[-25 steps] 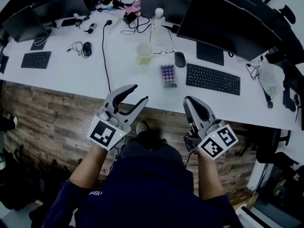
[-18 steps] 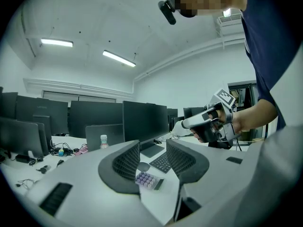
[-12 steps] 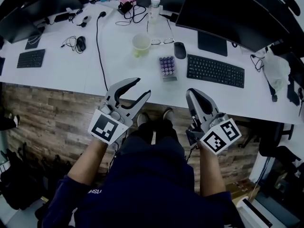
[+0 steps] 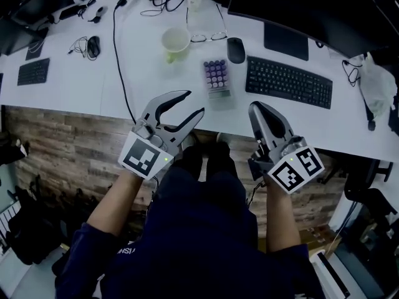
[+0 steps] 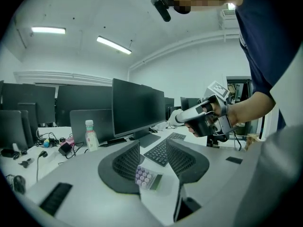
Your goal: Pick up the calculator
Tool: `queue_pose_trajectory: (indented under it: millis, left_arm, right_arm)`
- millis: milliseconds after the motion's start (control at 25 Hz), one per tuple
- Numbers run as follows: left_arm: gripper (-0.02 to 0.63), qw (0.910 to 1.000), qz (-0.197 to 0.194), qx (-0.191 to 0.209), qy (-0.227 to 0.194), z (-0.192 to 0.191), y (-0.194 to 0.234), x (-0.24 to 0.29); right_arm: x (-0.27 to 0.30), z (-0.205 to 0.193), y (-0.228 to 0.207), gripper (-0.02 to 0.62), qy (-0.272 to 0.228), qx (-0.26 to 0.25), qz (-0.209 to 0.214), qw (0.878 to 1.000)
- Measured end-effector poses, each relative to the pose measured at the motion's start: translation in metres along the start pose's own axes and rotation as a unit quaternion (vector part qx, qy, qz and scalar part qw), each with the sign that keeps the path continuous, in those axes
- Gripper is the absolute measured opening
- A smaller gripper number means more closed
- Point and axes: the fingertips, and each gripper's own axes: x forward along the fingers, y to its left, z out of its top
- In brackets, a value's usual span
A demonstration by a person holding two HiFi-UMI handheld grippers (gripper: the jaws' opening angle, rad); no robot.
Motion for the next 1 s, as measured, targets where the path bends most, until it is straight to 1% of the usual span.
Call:
queue_pose_trajectory:
  millis: [160, 400, 560, 760, 1000]
  left_arm:
    - [0.190, 0.9998, -0.005, 0.008, 0.019, -0.016, 0.001, 0.027]
    - [0.190, 0.9988, -0.009, 0.008, 0.048, -0.043, 0.000, 0.061]
    - [0.190, 0.9974, -0.015, 0.024, 0.067, -0.059, -0.002, 0.080]
    - [0.190, 0.9949, -0.027, 0.035, 0.090, -0.083, -0.010, 0.099]
    - [0.190, 0.9893, -0.043, 0.052, 0.129, -0.109, -0.022, 0.116]
  right_arm:
    - [0.007, -0.003, -0.026, 0.003, 0.010, 0.012, 0.002, 1.000]
    - [0.011, -0.012, -0.063, 0.003, 0.024, 0.030, 0.001, 0.999]
    - [0.011, -0.021, -0.083, 0.003, 0.032, 0.042, -0.001, 0.999]
    - [0.010, -0.032, -0.103, 0.003, 0.039, 0.054, -0.004, 0.998]
    - [0.007, -0.047, -0.119, 0.003, 0.046, 0.068, -0.005, 0.997]
